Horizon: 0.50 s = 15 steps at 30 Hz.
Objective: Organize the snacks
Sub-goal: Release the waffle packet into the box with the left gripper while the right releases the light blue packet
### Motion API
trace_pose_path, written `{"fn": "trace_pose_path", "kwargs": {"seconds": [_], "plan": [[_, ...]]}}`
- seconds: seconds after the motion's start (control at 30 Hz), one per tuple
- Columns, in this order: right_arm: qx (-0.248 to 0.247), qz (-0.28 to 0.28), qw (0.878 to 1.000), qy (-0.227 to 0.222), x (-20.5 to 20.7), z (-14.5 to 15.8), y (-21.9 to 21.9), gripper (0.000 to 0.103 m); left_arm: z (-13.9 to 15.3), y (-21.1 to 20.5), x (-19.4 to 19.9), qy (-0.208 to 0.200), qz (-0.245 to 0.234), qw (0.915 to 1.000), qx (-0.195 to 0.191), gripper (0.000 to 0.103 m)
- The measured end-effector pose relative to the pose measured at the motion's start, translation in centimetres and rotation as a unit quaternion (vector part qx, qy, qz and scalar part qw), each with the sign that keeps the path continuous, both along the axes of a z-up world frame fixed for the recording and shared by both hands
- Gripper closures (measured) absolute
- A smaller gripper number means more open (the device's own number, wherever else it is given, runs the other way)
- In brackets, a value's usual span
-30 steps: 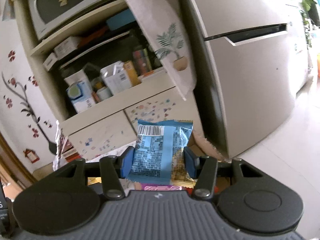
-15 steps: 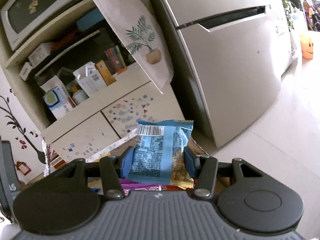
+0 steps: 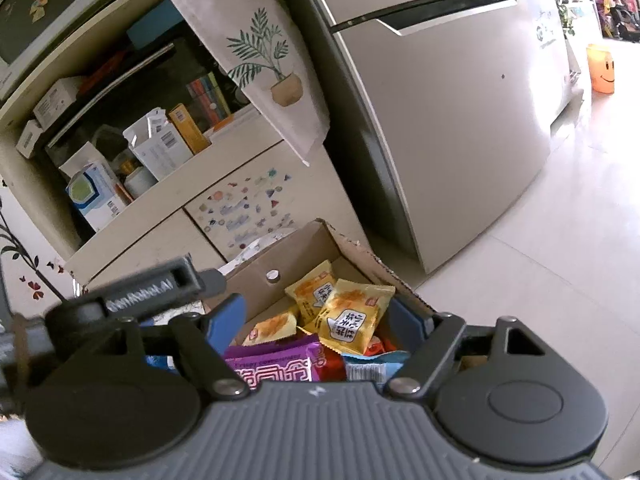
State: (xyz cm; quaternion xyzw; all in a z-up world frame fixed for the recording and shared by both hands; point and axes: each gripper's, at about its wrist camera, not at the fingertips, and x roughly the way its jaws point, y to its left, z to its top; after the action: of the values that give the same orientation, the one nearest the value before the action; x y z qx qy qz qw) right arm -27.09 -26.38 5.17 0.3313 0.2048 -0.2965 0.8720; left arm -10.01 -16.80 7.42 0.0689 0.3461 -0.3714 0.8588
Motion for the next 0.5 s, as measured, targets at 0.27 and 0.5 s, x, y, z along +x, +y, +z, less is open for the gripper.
{"fn": "trace_pose_path", "kwargs": {"seconds": [0.27, 0.5], "plan": [[0.001, 0.021, 1.0, 0.005, 0.7, -0.3, 0.6, 0.024, 0.6, 2.2, 1.4, 0.005, 0.03, 0.9993, 0.024, 0.001], [-0.005, 0.042, 0.999, 0.007, 1.4, -0.5, 1.2, 0.023, 1.3, 4.8, 3.0, 0.016, 0.056, 0.998, 0.026, 0.001]]}}
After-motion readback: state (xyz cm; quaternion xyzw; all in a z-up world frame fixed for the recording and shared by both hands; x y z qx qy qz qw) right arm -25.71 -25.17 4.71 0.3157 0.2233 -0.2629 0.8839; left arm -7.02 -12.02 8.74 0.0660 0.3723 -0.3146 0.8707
